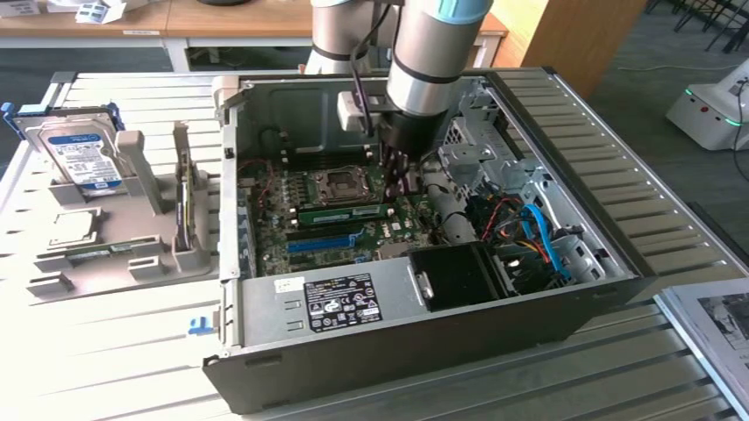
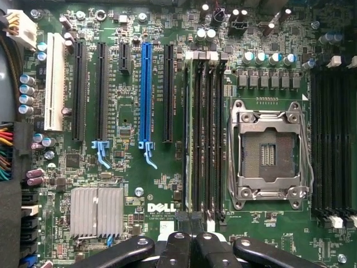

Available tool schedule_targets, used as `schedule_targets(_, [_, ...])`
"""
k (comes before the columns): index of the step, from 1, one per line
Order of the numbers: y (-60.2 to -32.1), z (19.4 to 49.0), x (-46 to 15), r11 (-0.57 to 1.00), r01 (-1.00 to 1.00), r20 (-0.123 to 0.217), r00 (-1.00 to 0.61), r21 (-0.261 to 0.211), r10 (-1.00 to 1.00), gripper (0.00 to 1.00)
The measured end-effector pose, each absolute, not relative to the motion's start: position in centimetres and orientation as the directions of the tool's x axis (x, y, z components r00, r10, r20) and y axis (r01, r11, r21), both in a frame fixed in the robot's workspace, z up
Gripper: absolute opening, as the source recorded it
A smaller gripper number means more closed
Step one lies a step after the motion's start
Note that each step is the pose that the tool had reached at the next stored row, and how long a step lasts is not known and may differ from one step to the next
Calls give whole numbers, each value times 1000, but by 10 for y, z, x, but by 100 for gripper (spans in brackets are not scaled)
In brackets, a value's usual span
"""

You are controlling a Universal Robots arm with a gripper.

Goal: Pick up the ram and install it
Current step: 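Press down the ram until it locks into place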

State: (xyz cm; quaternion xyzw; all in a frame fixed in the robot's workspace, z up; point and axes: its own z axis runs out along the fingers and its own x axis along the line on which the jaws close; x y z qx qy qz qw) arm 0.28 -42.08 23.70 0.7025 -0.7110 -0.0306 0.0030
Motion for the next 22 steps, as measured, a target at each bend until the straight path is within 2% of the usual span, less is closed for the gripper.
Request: schedule_targets(22, [-418, 234, 3, 11, -999, -39, -13, 48, -999, 10])
